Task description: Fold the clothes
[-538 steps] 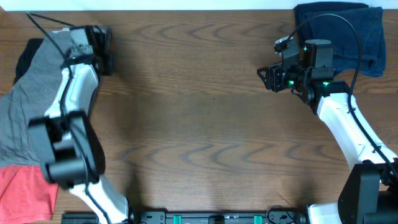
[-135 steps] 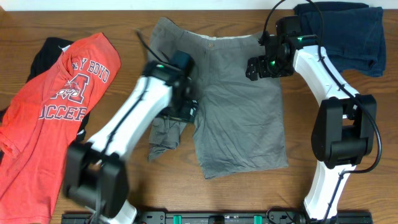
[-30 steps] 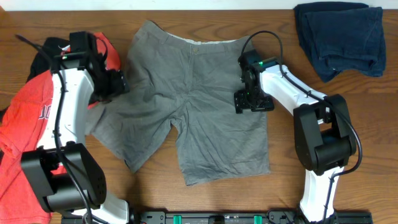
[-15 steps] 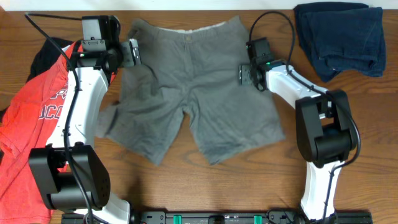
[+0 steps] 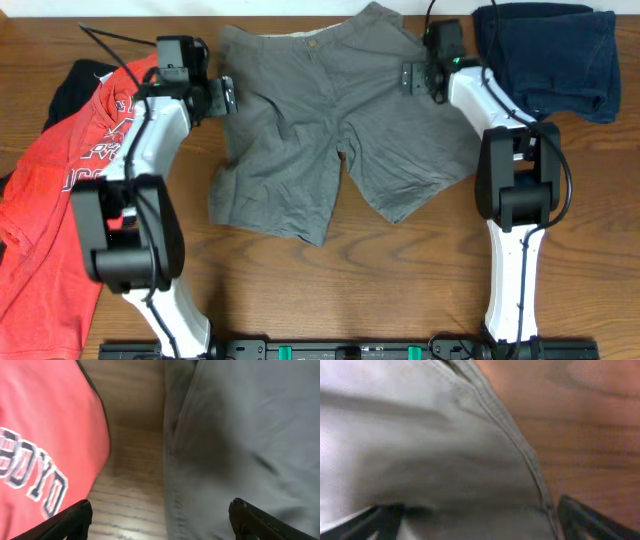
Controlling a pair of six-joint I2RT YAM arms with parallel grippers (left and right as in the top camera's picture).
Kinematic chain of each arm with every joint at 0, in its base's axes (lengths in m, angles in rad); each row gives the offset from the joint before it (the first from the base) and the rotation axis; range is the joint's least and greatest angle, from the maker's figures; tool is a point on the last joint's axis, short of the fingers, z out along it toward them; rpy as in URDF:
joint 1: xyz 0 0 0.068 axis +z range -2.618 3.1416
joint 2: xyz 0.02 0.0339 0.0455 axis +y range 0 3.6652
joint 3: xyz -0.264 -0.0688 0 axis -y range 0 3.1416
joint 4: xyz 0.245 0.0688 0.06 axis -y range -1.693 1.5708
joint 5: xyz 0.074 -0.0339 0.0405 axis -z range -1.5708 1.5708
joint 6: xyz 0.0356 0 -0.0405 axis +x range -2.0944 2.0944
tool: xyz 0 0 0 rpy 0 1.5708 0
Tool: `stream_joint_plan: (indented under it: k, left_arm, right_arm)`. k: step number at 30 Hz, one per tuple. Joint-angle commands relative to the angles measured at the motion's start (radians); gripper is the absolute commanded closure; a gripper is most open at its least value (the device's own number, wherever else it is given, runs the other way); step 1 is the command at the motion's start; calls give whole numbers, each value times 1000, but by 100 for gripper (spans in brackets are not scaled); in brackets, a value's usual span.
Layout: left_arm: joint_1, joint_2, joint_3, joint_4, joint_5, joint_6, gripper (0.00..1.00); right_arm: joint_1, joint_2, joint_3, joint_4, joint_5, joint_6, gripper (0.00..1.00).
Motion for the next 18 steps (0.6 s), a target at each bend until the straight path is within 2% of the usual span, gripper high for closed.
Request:
stream_joint_plan:
  k: [1,5,10,15,18]
  left_arm:
    - [-3,38,14,34,26,21,11]
    - [-3,76,14,100,98,21,11]
    - [-3,129,14,168,169,6,11]
    - [-5,177,14,185,179,0,14]
    - [-5,186,14,185,179,-8,21]
  right_arm:
    - [-32,70,123,-145,20,-76,1]
    - [-23,70,331,-381,-59,-77,1]
    - [17,70,510,-597,-95,-84,1]
    - [52,70,598,-729,-94,-83,3]
    - [71,70,616,-751,-95,-79,6]
